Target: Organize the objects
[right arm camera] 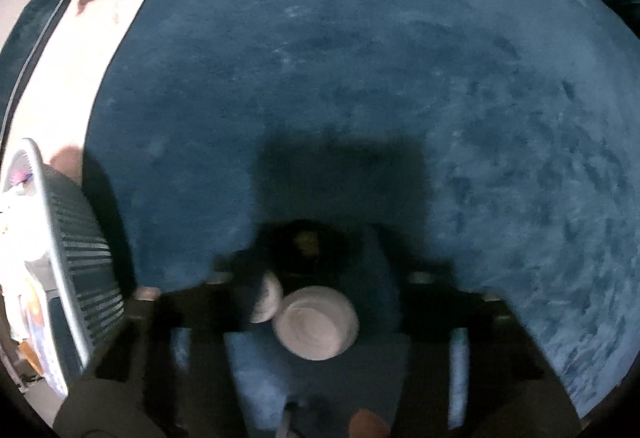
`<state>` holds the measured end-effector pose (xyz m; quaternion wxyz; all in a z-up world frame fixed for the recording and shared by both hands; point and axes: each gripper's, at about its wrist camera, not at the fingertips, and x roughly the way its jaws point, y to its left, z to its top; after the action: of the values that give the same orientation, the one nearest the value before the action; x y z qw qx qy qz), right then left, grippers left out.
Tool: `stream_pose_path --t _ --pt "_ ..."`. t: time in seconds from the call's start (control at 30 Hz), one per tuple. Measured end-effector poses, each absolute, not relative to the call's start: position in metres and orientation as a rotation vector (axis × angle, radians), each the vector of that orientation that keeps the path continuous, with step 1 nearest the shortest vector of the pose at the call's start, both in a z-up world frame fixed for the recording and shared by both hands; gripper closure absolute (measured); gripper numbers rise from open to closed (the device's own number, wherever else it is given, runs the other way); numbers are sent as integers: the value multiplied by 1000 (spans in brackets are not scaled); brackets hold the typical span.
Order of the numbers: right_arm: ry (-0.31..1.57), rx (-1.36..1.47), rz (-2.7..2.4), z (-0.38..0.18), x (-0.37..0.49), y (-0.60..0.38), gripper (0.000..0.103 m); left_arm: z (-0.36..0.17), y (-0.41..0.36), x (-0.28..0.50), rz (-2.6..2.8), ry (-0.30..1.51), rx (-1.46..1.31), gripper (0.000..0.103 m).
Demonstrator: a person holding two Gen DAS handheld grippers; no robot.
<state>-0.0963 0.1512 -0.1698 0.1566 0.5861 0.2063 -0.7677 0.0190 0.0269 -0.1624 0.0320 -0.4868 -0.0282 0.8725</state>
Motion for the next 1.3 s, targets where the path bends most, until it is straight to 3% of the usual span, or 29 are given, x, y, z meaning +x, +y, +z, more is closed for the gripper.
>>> stream_pose_path --t 0.1,0.37,0.67,0.73,0.87,0.9,0.97,1.13,1.3 --pt "476 1678 -2195 -159 -98 170 72 -158 25 18 2677 -156 -1473 1" --pt "389 1631 -2286 -118 -85 247 72 -144 26 -10 2618 -443 -1437 1" --pt "254 1596 -2382 -85 -82 286 71 -147 37 -59 2728 -718 -1609 2" --pt "239 1594 -2376 -83 -82 287 71 -158 38 -71 2733 -701 -1702 7" --pt "265 1586 -2368 -86 -85 276 71 -171 45 -74 2751 -651 -1824 27" --pt "272 1586 -2363 -91 -87 266 71 -169 47 -72 2751 -644 -1809 48" --pt "279 1586 -2357 -91 -88 266 71 -168 49 -71 2734 -580 -1825 73" --pt "288 1600 -2309 -88 -82 267 71 -160 41 -55 2657 -603 -1756 73" --pt "272 1573 -2305 -79 -74 264 71 -130 32 -34 2642 -509 -1613 73"
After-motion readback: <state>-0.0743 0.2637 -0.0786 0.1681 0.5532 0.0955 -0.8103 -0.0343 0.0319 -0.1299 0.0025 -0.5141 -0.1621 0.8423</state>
